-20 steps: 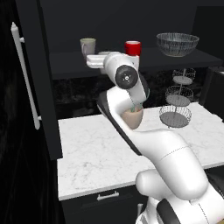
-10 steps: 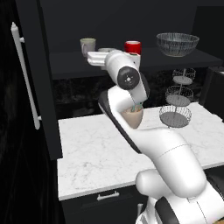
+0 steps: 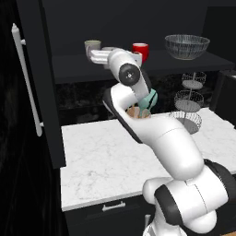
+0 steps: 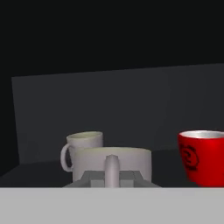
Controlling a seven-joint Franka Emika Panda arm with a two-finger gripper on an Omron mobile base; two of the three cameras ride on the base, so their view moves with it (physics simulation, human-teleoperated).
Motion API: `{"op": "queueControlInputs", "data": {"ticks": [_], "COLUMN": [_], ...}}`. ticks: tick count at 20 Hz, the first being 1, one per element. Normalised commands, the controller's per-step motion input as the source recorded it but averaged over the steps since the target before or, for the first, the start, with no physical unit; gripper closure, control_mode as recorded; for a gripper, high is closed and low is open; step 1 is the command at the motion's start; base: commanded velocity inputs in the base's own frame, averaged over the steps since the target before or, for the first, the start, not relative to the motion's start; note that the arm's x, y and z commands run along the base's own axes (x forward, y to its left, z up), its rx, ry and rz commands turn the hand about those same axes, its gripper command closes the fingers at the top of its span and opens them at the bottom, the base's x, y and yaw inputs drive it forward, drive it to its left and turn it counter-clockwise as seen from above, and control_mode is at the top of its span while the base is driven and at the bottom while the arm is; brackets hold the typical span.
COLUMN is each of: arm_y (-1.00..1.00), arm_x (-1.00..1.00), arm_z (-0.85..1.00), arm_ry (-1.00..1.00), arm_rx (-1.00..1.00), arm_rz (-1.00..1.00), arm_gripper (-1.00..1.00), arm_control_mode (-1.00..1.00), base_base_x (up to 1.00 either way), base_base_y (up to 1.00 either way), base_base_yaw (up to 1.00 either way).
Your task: Gather all objects into one cabinet and sort the glasses and bowls to opposite sides.
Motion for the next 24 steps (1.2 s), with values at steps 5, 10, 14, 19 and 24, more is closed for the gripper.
{"op": "queueControlInputs", "data": {"ticks": [5,10,14,19,24], "arm_y": [0.0,0.0,0.0,0.0,0.0], "arm_x": [0.42,0.31,0.0,-0.02,-0.46], "arm_z": [-0.11,0.0,0.0,0.0,-0.13], "arm_ry": [0.0,-0.01,-0.09,-0.06,0.0], "arm_rx": [0.0,0.0,0.0,0.0,0.0], "arm_rz": [0.0,0.0,0.0,0.0,-0.02], "arm_gripper": [1.0,1.0,1.0,1.0,1.0], "arm_control_mode": [-1.0,-1.0,-1.0,-1.0,-1.0], "base_base_x": [0.0,0.0,0.0,0.0,0.0], "base_base_y": [0.0,0.0,0.0,0.0,0.0], "base_base_yaw": [0.0,0.0,0.0,0.0,0.0]}}
